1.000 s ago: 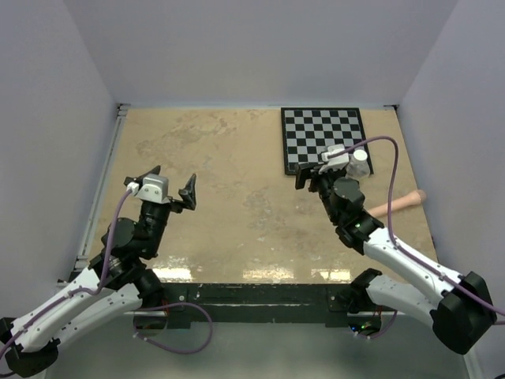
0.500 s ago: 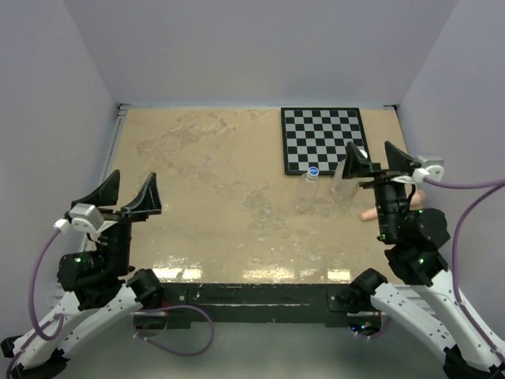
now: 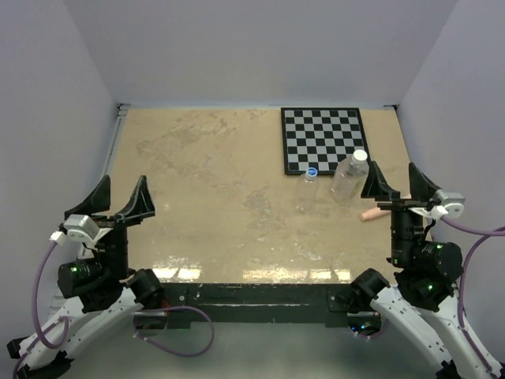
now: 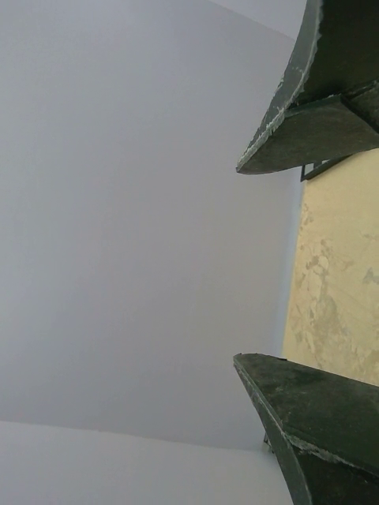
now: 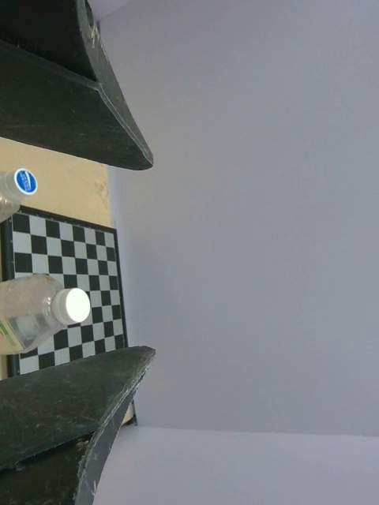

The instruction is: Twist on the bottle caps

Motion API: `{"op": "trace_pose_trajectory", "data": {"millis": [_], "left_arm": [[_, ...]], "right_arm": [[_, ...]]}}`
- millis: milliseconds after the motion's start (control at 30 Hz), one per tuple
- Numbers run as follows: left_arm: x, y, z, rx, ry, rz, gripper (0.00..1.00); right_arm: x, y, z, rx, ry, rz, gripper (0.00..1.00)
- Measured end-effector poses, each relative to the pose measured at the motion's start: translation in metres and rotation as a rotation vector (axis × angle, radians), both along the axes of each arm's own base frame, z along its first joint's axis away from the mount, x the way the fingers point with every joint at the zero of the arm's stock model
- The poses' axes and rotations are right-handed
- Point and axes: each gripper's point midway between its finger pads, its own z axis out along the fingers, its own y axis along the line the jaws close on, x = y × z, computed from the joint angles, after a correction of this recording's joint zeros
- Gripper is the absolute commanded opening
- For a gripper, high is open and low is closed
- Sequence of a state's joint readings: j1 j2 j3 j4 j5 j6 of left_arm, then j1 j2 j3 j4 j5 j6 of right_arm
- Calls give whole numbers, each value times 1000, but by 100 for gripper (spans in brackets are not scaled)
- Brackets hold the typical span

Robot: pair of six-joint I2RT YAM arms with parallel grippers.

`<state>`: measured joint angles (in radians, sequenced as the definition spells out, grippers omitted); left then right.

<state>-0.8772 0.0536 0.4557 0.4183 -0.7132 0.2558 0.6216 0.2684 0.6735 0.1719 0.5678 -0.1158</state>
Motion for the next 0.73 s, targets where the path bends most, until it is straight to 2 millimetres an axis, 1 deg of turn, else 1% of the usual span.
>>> {"op": "trace_pose_trajectory", "data": {"millis": [100, 233, 433, 733], "left_arm": [[3, 0, -7, 11, 14, 21, 100], [8, -4, -12, 35, 32, 30, 100], [20, -14, -21, 92, 79, 49, 100], [22, -12, -22, 97, 84, 64, 100]], "right_arm": [[1, -4, -8, -10, 3, -28, 98], [5, -6, -17, -36, 26, -61, 99], [5, -10, -16, -45, 21, -85, 99], [0, -16, -12, -28, -1, -99, 99]]}}
